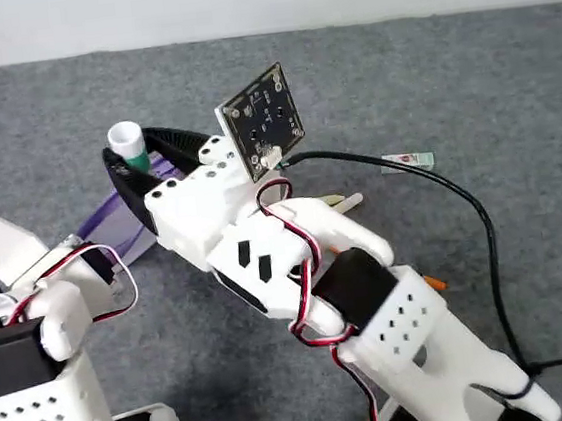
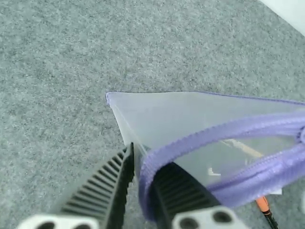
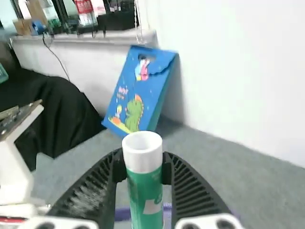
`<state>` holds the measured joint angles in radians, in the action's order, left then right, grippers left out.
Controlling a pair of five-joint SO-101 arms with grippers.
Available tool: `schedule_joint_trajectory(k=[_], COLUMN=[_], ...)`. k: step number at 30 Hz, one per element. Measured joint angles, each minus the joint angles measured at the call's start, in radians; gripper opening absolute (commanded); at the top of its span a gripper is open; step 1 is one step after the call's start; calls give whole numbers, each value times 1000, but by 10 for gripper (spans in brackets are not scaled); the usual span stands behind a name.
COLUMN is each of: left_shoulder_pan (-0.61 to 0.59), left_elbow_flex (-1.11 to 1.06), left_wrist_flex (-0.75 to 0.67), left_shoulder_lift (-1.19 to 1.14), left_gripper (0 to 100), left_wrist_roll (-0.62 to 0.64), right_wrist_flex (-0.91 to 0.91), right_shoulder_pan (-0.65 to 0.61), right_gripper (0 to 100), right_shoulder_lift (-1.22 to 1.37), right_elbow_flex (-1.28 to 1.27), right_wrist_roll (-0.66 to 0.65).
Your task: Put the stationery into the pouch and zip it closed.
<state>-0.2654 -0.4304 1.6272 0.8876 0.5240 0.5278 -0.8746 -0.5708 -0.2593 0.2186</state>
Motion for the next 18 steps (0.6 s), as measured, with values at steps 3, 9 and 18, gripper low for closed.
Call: schedule_joint_trajectory(k=[3, 9, 18], left_shoulder_pan=[0, 0, 0], left_elbow_flex=[0, 0, 0], left_wrist_flex=[0, 0, 0], left_shoulder_lift=[0, 0, 0], left_gripper=[14, 14, 14], left_wrist_roll=[0, 0, 0], right_wrist_flex=[-64, -173, -330], right_shoulder_pan=[-12, -29, -40], right_gripper=[8, 8, 8], right_shoulder_lift=[0, 0, 2], right_elbow_flex=[-35, -123, -259], right_wrist_roll=[0, 0, 0])
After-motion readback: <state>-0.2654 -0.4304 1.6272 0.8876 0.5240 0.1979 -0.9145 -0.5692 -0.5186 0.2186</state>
